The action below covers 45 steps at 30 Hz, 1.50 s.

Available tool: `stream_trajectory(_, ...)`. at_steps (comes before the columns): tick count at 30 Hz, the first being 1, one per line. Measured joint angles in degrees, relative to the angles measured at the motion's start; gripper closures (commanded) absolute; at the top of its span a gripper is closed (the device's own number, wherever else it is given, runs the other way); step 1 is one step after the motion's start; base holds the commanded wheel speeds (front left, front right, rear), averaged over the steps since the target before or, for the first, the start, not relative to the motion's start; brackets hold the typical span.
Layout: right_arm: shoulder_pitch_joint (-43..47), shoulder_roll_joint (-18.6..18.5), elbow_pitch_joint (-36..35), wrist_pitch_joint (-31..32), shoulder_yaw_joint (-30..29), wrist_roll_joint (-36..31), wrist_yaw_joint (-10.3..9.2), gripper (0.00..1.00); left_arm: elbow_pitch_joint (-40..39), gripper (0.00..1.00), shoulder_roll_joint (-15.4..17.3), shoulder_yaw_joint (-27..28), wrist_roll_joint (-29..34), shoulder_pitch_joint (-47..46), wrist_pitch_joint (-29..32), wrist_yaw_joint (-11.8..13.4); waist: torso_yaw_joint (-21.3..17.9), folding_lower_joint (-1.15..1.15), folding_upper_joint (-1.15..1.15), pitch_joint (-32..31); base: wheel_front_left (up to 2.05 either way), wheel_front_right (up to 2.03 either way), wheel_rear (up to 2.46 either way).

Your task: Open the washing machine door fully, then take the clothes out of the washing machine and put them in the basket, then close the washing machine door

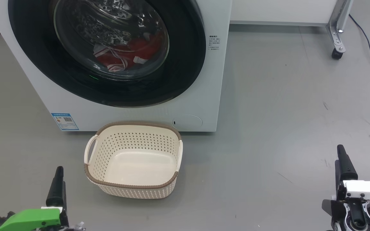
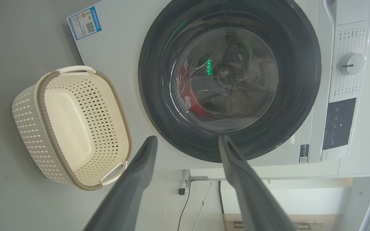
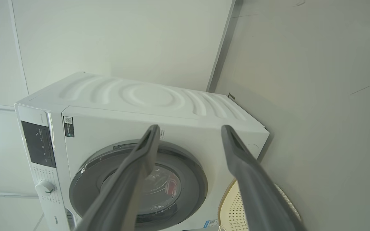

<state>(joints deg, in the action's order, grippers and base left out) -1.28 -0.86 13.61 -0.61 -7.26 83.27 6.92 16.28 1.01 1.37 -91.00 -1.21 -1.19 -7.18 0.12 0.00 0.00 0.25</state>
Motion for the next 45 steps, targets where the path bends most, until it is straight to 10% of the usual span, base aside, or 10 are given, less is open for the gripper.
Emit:
stream_trajectory(22, -1.8, -0.9, -6.7, -4.3, 1.6, -11.8, 0.02, 0.00, -5.1, 0.00, 0.1, 0.2, 8.3, -2.4, -4.2, 0.0, 0.5, 0.00, 0.00, 0.0, 0.00, 0.00, 0.00)
stream_trajectory(45, -1.8, -4.5, -7.8, -8.9, 7.6, -40.6, -1.72, 0.00, -5.8, 0.00, 2.2, -5.9, 39.6, -2.4, -8.6, 0.0, 0.3, 0.00, 0.00, 0.0, 0.00, 0.00, 0.00)
